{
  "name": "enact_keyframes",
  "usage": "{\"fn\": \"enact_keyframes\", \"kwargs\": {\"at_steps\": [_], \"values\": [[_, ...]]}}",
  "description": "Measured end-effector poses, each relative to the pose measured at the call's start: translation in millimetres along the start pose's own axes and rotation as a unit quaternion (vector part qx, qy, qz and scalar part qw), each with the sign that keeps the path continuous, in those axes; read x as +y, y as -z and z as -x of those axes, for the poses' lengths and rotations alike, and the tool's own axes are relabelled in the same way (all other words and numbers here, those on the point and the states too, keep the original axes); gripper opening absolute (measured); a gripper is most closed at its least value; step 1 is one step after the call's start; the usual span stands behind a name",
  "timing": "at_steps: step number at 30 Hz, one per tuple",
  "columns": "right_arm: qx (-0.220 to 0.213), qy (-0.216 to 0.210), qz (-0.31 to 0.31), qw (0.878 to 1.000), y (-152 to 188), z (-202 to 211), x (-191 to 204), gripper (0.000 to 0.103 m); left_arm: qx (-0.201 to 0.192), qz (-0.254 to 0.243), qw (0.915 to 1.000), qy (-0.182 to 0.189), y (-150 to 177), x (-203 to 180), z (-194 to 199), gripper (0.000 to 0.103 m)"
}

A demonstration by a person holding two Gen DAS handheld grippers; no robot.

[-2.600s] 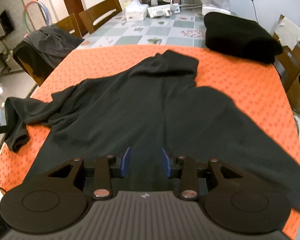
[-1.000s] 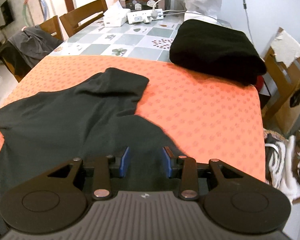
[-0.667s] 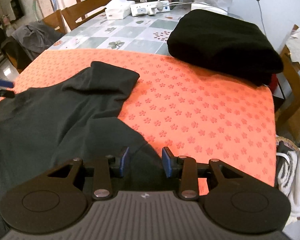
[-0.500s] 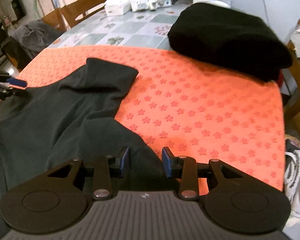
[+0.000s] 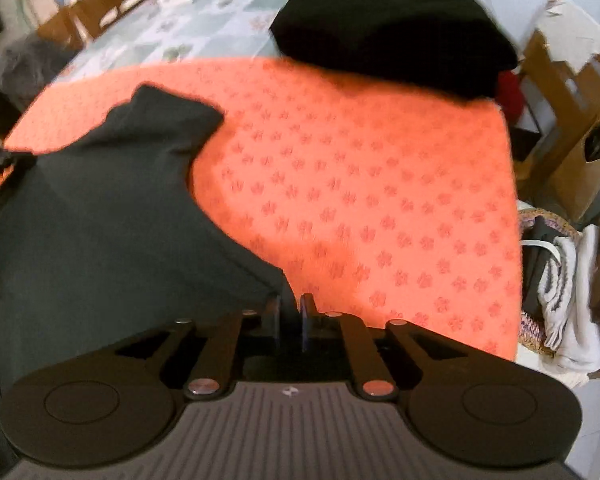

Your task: Fold clothes

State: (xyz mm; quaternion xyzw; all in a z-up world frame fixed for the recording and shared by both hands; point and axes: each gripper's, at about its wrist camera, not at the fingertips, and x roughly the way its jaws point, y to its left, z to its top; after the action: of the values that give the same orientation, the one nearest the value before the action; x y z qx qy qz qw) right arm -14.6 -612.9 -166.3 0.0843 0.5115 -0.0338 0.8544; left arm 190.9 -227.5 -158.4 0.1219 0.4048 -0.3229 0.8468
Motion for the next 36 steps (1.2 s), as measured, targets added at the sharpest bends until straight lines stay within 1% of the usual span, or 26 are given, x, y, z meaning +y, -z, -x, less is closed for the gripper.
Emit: {"fn": "enact_keyframes", "kwargs": {"at_steps": [1,2,3,5,7,10,12,15,19,22,25,27,31,34,35,36], "values": [[-0.003,0.001,0.002,1.000,-2.1,1.6,0.6,0.027,-0.002,0.006,1.0000,0.005,-2.6,0.5,1.4,0.018],[-0.007,0.002,0.004,1.000,-4.2,3.2,1.1,0.036,-0.005,0.012,0.9999,0.011,-5.3,1.1,2.8,0.023],[-0.010,0.002,0.006,1.000,-6.3,4.8,1.7,0.041,-0.007,0.018,0.9997,0.016,-7.9,1.6,4.3,0.030],[-0.017,0.004,0.010,1.000,-10.6,8.0,2.8,0.042,-0.011,0.030,0.9991,0.027,-13.1,2.6,7.1,0.039],[-0.026,-0.001,0.012,1.000,-18.5,12.4,2.8,0.042,-0.016,0.041,0.9983,0.037,-18.4,3.7,9.9,0.041],[-0.038,-0.022,0.014,0.999,-38.6,15.7,3.2,0.042,-0.011,0.050,0.9970,0.058,-40.9,-5.8,2.5,0.041],[-0.041,-0.034,0.025,0.998,-52.4,7.8,8.4,0.042,-0.005,0.054,0.9958,0.073,-53.4,-13.7,-8.7,0.041],[-0.045,-0.051,0.041,0.997,-73.2,-4.0,16.3,0.042,0.013,0.059,0.9935,0.097,-69.7,-26.8,-33.6,0.041],[-0.048,-0.074,0.060,0.994,-99.6,-22.3,26.9,0.042,0.030,0.027,0.9922,0.118,-80.6,-48.9,-66.1,0.040],[-0.041,-0.090,0.065,0.993,-114.4,-43.1,33.9,0.042,0.038,-0.010,0.9917,0.123,-79.2,-60.9,-76.3,0.039],[-0.031,-0.103,0.061,0.992,-125.4,-64.2,37.8,0.042,0.046,-0.047,0.9897,0.127,-77.5,-72.8,-86.3,0.034],[-0.027,-0.106,0.054,0.993,-127.4,-74.7,38.6,0.042,0.051,-0.072,0.9876,0.130,-76.4,-80.8,-93.0,0.032],[-0.021,-0.119,0.024,0.992,-128.8,-91.5,36.0,0.042,0.061,-0.122,0.9814,0.136,-74.2,-96.6,-106.3,0.031],[-0.019,-0.126,0.020,0.992,-128.3,-99.7,39.3,0.042,0.056,-0.142,0.9800,0.128,-70.2,-103.7,-112.1,0.030],[-0.018,-0.128,0.020,0.991,-128.0,-101.9,41.4,0.042,0.053,-0.149,0.9794,0.125,-68.3,-105.5,-113.5,0.020],[-0.017,-0.130,0.021,0.991,-127.6,-103.9,43.6,0.041,0.046,-0.154,0.9790,0.125,-66.7,-105.6,-112.8,0.014]]}}
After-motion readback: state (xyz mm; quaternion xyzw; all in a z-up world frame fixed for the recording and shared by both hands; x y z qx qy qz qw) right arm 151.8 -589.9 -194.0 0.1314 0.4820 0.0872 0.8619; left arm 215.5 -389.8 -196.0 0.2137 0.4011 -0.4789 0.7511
